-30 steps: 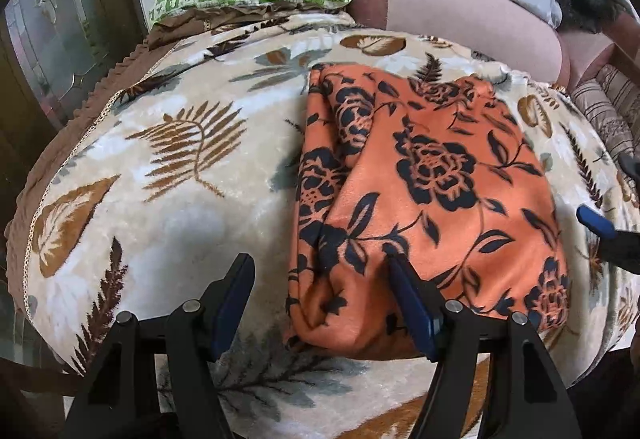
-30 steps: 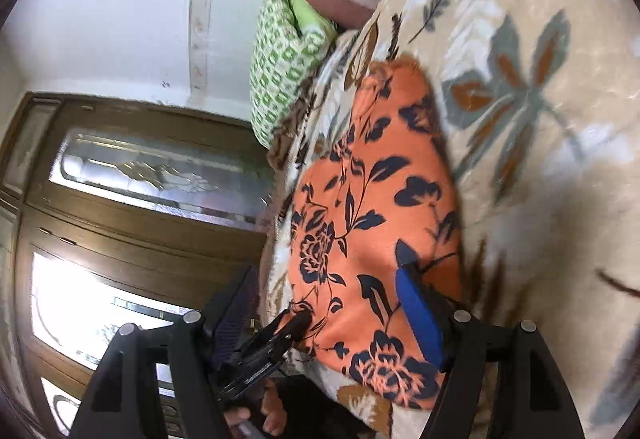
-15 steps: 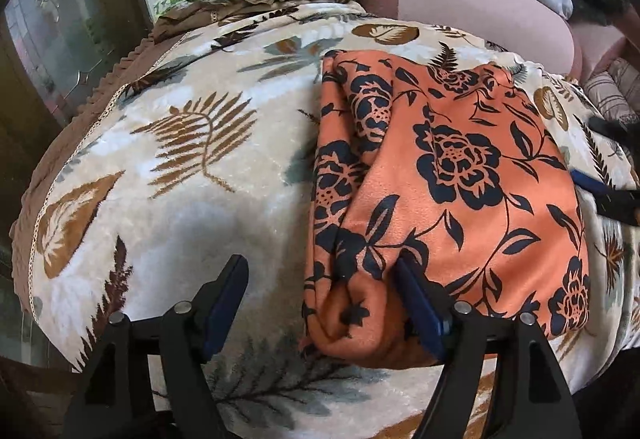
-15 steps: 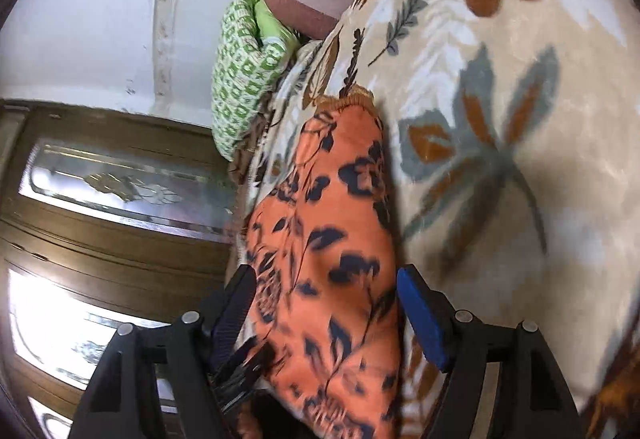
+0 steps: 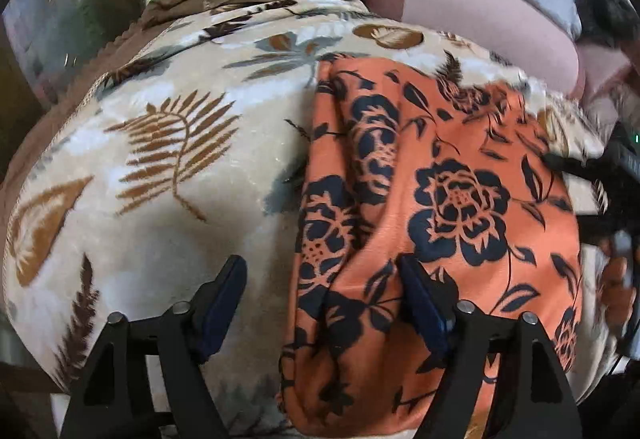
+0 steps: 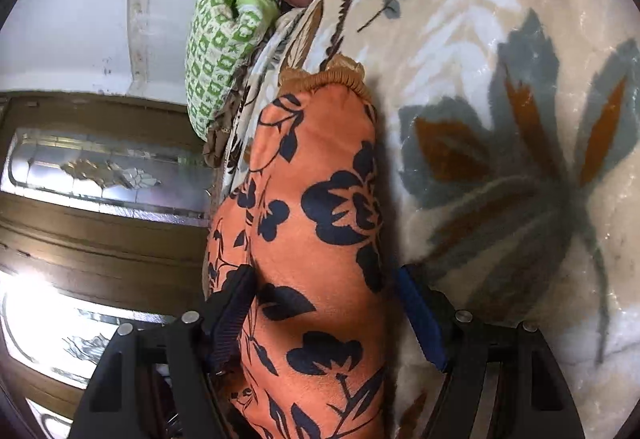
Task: Fold small clothes
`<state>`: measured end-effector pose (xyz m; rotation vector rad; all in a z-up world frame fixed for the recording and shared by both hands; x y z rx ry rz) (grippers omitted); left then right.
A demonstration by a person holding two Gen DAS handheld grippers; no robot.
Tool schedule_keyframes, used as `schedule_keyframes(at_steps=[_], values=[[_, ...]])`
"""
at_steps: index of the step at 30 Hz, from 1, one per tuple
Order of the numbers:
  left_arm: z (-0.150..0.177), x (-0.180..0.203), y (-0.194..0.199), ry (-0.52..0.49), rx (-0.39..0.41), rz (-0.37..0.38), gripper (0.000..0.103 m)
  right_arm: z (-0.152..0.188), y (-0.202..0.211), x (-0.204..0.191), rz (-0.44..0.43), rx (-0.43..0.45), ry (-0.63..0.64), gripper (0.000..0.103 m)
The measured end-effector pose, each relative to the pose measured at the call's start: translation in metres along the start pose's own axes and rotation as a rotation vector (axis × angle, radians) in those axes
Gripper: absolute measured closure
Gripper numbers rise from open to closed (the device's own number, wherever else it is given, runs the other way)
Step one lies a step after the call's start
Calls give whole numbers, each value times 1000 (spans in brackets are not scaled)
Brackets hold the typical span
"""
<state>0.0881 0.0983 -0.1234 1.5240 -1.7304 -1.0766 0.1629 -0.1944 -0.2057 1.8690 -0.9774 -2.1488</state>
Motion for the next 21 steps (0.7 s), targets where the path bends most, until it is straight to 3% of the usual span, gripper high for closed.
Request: schedule_keyframes(at_steps=[5, 12, 21], values=[[-1, 2, 3, -20, -7, -21, 21, 8, -3, -8, 95, 19, 55, 33], [-1, 1, 6, -12, -9, -10, 21, 24, 12, -11, 59, 38, 27, 31], [-3, -2, 9, -15, -8, 8, 22, 43, 0, -4, 46, -26, 41, 31]])
Point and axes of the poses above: each gripper's, at about its wrist camera, not at the fingertips, and y roughly against the way its jaws point, x to its right, z to its underside, the point moved 3 cm from there along -y, roughly the way its jaws point, and after that the axes turned 15 degrees about -y, right-handed, at the moved point
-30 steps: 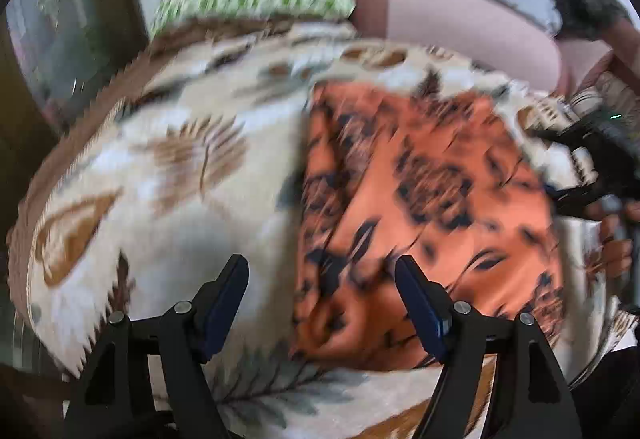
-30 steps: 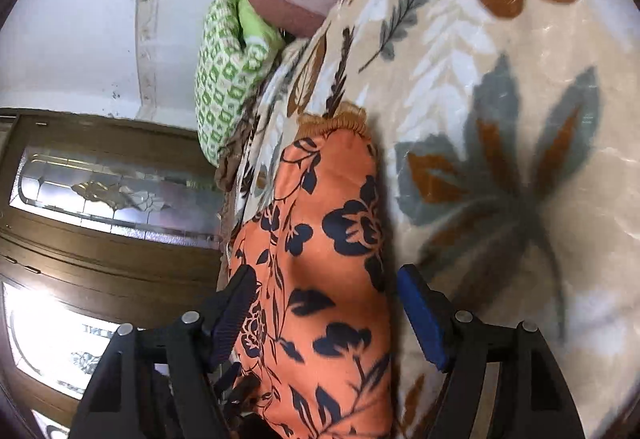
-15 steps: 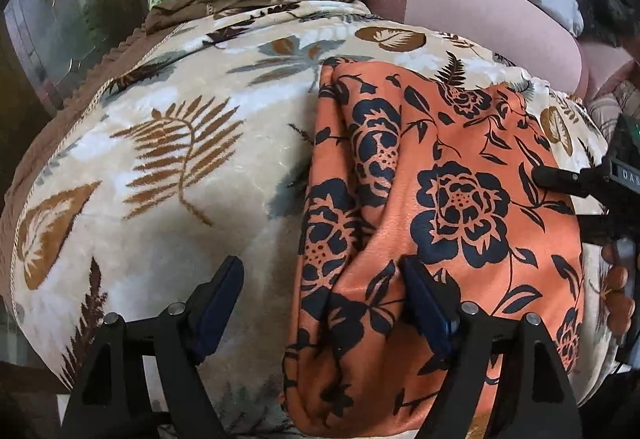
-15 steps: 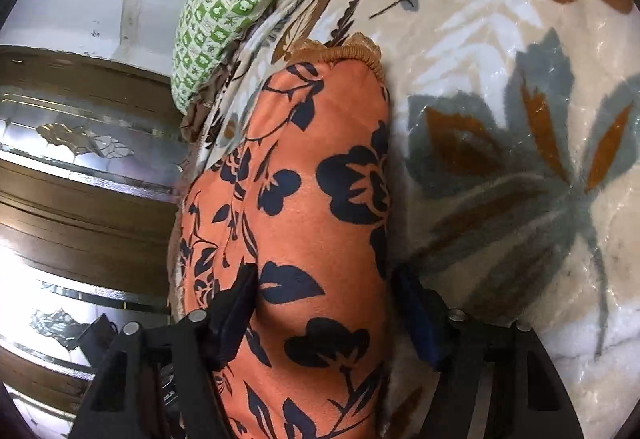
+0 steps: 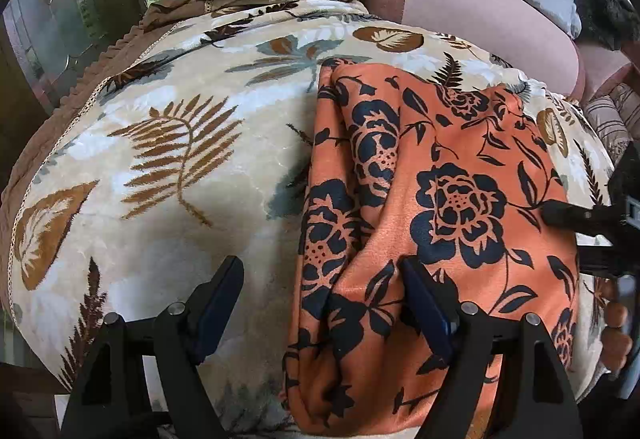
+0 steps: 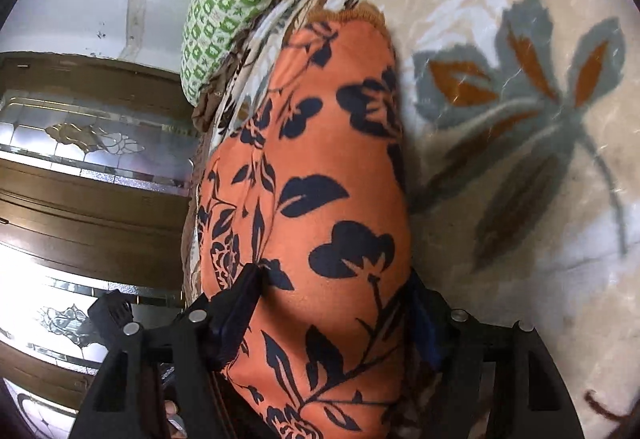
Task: Fold small clothes
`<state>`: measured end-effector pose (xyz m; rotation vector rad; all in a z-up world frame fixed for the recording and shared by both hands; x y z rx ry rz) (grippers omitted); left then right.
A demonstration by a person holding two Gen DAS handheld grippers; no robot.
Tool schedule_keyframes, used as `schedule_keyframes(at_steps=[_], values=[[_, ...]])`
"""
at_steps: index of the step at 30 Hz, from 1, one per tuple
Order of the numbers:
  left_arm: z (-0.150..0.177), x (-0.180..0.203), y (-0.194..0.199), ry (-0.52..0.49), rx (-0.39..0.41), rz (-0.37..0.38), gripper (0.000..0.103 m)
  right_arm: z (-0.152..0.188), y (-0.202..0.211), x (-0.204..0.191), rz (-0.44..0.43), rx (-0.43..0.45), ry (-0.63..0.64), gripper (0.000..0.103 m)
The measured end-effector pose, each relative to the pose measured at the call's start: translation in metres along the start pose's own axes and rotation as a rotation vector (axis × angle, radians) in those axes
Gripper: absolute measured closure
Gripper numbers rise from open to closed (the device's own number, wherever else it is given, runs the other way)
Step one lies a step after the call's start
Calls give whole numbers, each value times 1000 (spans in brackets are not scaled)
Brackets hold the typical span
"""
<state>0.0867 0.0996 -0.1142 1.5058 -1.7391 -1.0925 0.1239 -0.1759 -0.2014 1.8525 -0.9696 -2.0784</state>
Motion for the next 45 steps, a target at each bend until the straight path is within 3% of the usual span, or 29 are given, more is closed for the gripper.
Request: schedule_keyframes(at_steps=[2, 5, 7, 9, 11, 12, 13, 14, 18, 24, 30, 34, 40, 45], values=[[-6, -6, 15, 26, 55, 30, 22, 3, -3, -8, 24, 1, 54, 33], [-19, -18, 24, 44, 114, 16, 22, 4, -4, -6, 58, -8, 79, 45], [-24, -24, 6, 53, 65, 52, 22, 3, -4, -4, 36, -9, 76, 45], [-23, -23, -23, 57, -17, 143, 22, 4, -4, -1, 18, -10, 74, 42], [-19, -25, -37, 115, -36, 246, 24, 2, -3, 3, 22, -14, 72, 42], [-19, -26, -37, 132, -32, 288, 45, 3, 0, 5, 29, -18, 78, 45], [-19, -26, -38, 153, -31, 377, 66, 4, -2, 1, 43, -23, 96, 48], [-20, -27, -38, 172, -36, 399, 66, 7, -2, -3, 64, -24, 128, 56], [-25, -16, -30, 82, -23, 342, 74, 14, 6, -25, 142, -2, 223, 64], [-30, -18, -16, 77, 10, 358, 81, 23, 24, -67, 183, 39, 357, 67], [-67, -5, 24, 32, 132, 371, 82, 13, 68, -102, 157, 126, 418, 68], [-104, 22, 47, -14, 214, 399, 82, -12, 116, -114, 142, 188, 437, 68], [-129, 72, 29, -74, 215, 402, 82, -48, 155, -83, 146, 227, 390, 68], [-112, 98, -24, -73, 118, 385, 82, -73, 133, -7, 156, 189, 260, 64]])
Point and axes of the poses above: each gripper's, at about its wrist camera, not at the fingertips, and y roughly against the way its jaws point, x to its right, z to its underside, the point moved 3 cm from there along -y, roughly the way its jaws point, and after that the axes turned 15 degrees about -y, right-handed, at the moved point
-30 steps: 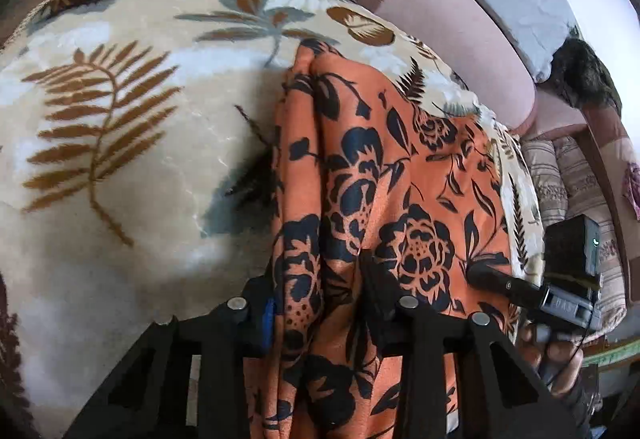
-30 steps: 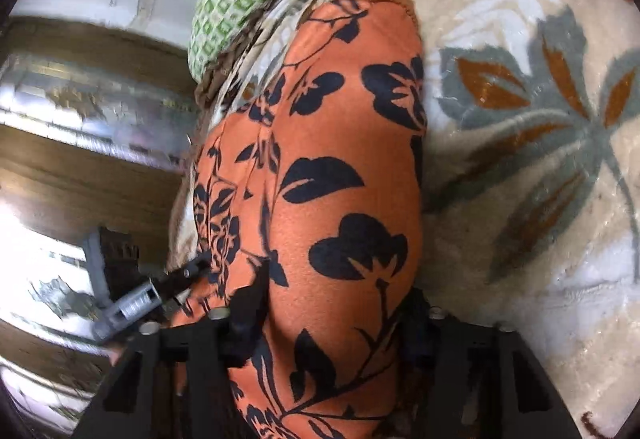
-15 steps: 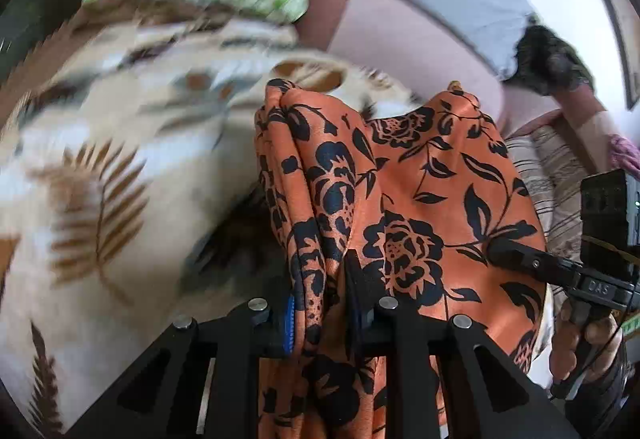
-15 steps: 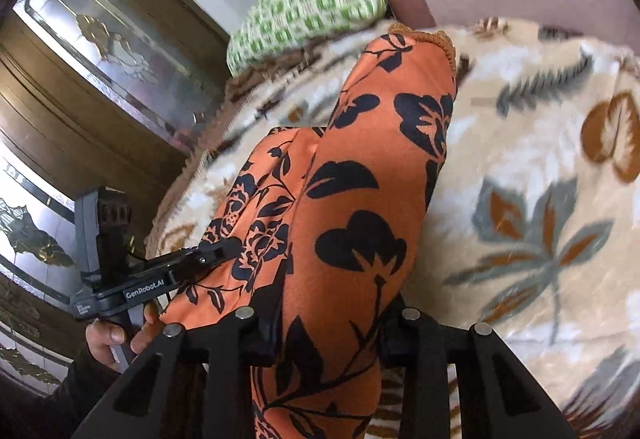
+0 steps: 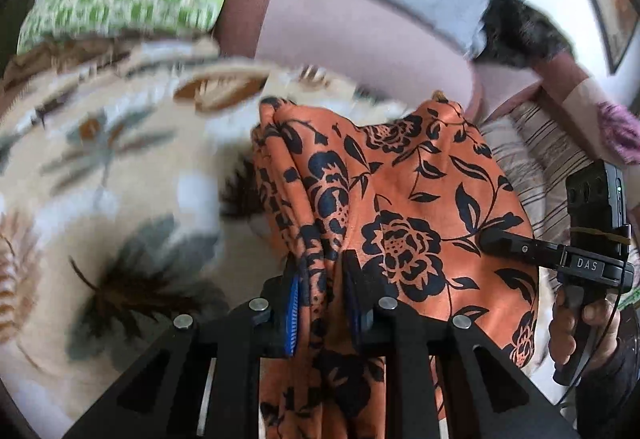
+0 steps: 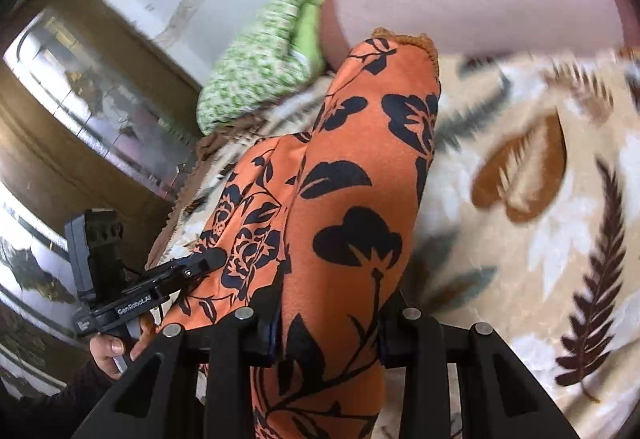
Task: Fold small clothes
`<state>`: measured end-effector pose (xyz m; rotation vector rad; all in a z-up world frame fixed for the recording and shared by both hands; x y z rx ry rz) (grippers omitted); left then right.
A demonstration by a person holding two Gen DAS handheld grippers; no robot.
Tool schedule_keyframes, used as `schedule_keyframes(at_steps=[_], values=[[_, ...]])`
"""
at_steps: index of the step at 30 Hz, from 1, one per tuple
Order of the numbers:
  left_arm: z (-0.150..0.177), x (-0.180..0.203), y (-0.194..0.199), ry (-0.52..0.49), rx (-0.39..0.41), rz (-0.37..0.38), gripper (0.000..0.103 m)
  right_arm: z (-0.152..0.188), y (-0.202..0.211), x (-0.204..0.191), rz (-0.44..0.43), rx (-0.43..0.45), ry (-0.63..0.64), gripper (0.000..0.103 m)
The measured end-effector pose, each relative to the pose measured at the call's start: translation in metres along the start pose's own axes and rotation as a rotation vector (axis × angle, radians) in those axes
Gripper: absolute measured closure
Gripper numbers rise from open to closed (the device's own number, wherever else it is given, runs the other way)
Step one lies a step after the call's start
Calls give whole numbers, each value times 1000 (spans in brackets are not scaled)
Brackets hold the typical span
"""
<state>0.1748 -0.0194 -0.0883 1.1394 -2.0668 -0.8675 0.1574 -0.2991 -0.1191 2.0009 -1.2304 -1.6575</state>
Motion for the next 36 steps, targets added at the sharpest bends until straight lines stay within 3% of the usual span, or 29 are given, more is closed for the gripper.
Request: schedule_keyframes(at_steps=[2, 3, 4, 6, 11, 14, 16, 18, 20, 21, 22, 24, 27, 31, 36], values=[[19, 0, -31, -11, -106, -42, 82, 7, -20, 26, 86, -24, -58, 60], [27, 0, -40, -27, -131, -76, 75, 13, -32, 39, 157, -46, -85, 49], [30, 1, -39, -29, -117, -86, 68, 18, -36, 46, 189, -42, -99, 45], [30, 2, -26, -30, -101, -106, 61, 21, -25, 47, 169, 1, -115, 39], [30, 7, 14, -100, -52, -183, 60, 21, 10, 24, 262, 122, -53, 39], [38, 16, 30, -94, -18, -143, 58, 32, 27, 1, 217, 180, -23, 36], [47, 24, 30, -95, -15, -122, 47, 48, 31, -12, 168, 182, -2, 32], [58, 29, 17, -108, -46, -127, 46, 63, 21, -16, 163, 156, 17, 31], [73, 25, -8, -106, -135, -175, 44, 74, 2, -7, 219, 119, 34, 30], [76, 23, -16, -93, -164, -179, 37, 77, -7, -1, 251, 114, 51, 30], [77, 21, -18, -65, -172, -177, 36, 77, -9, 0, 263, 116, 63, 30], [72, 24, -8, -49, -171, -200, 37, 75, -3, -8, 275, 124, 64, 30], [61, 40, 18, -128, -121, -270, 36, 71, 20, -17, 303, 152, 32, 30], [56, 54, 51, -154, -51, -348, 24, 95, 60, -17, 423, 243, 36, 27], [55, 70, 78, -143, -14, -389, 24, 130, 88, -24, 567, 297, 71, 5]])
Point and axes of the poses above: each gripper's, at about its wrist camera, not at the fingertips, and y roughly against the way its jaws point, x to its right, z to its underside, the point moved 3 cm from there along -y, roughly the way its jaws point, and after that the axes turned 15 degrees about -y, right-handed, at the moved point
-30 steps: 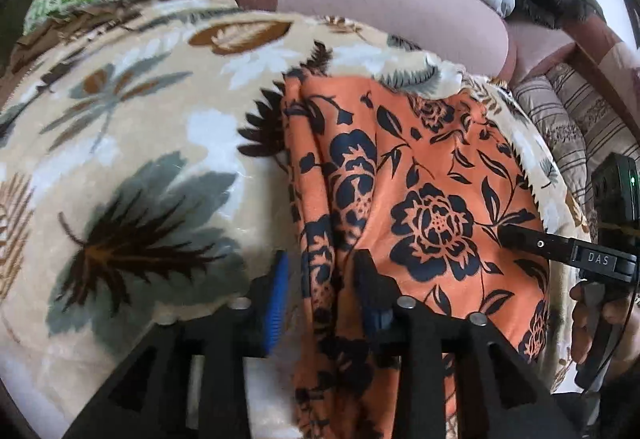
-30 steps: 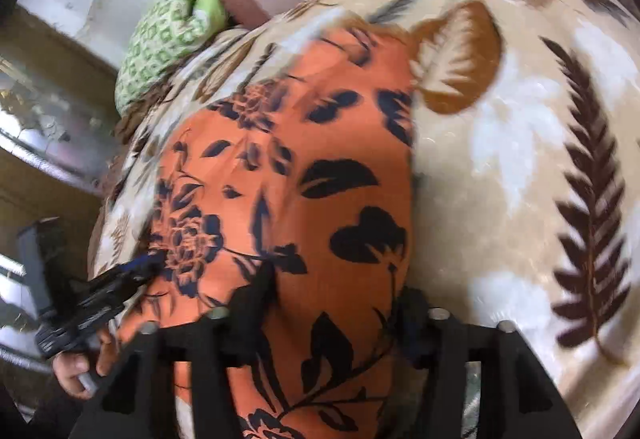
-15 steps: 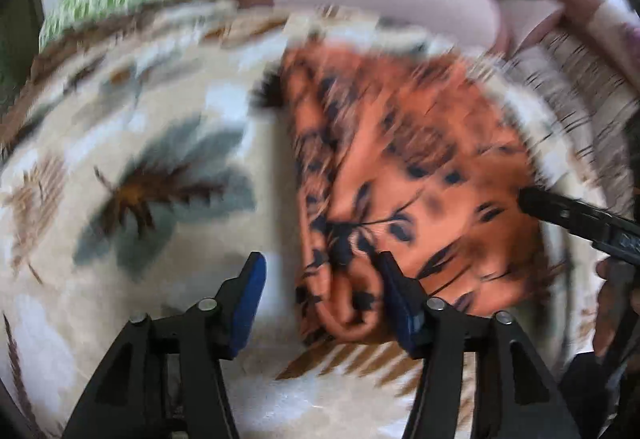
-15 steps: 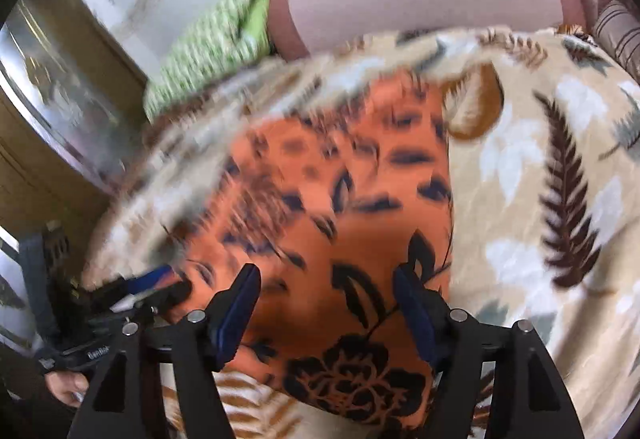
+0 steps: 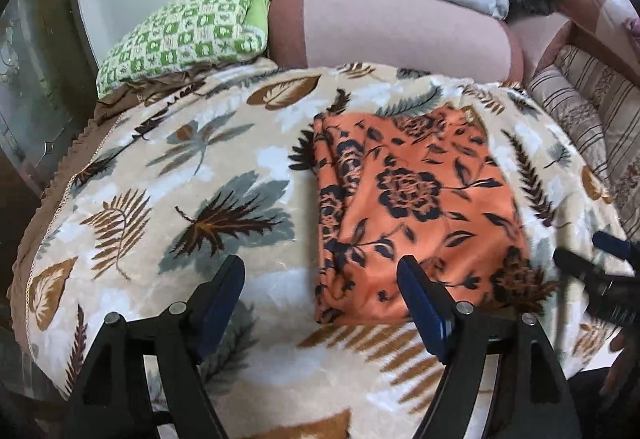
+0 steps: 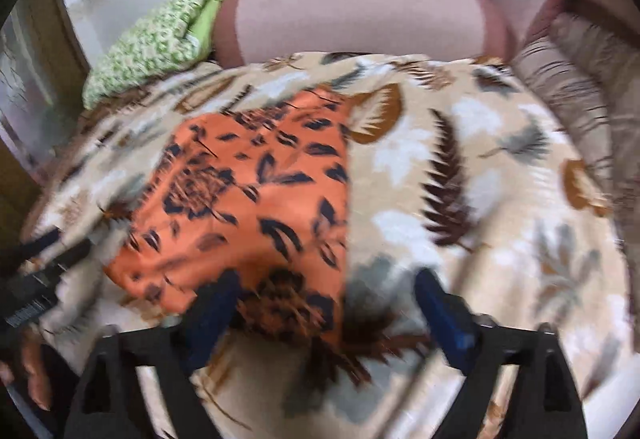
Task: Fold small clothes
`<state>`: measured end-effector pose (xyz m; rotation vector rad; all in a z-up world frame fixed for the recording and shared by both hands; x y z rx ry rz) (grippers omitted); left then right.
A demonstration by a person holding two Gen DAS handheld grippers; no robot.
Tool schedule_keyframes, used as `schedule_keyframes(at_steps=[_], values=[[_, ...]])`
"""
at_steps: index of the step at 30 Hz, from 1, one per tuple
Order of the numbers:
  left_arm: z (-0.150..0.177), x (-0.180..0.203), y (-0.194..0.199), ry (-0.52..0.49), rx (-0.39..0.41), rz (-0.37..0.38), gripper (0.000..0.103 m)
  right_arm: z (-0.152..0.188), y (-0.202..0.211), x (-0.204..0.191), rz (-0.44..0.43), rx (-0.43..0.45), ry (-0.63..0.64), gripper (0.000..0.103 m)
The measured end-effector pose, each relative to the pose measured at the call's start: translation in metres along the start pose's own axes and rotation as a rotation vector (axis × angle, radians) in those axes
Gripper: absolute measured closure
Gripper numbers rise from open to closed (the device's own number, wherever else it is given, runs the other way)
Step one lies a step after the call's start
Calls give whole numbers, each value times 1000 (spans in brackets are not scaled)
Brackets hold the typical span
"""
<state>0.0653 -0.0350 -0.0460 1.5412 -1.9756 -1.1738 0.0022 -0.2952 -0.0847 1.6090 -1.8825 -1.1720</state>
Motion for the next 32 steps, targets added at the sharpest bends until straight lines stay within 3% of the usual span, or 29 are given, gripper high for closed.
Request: schedule_keyframes(at_steps=[4, 7, 13, 19, 28, 32], values=[[1, 12, 26, -25, 34, -20, 24, 12, 23, 1, 8, 38, 14, 0], [4, 17, 47, -30, 66, -15, 15, 20, 35, 2, 29, 49, 31, 0], [6, 21, 80, -28, 114, -4, 14, 29, 45, -3, 30, 50, 46, 0], [6, 28, 84, -46, 94, 6, 7, 31, 46, -7, 25, 42, 58, 0], [5, 32, 83, -37, 105, 44, 6, 28, 46, -7, 27, 44, 62, 0], [4, 32, 81, -49, 103, 25, 6, 27, 46, -8, 26, 43, 64, 0]])
Point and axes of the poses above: each gripper's, at about its wrist camera, not at the fingertips, and y roughly against the way its jaws point, x to its right, z to its underside, the point moved 3 cm from there along -y, roughly the way its jaws point, and after that the axes turned 15 degrees about -y, right-handed, at the moved point
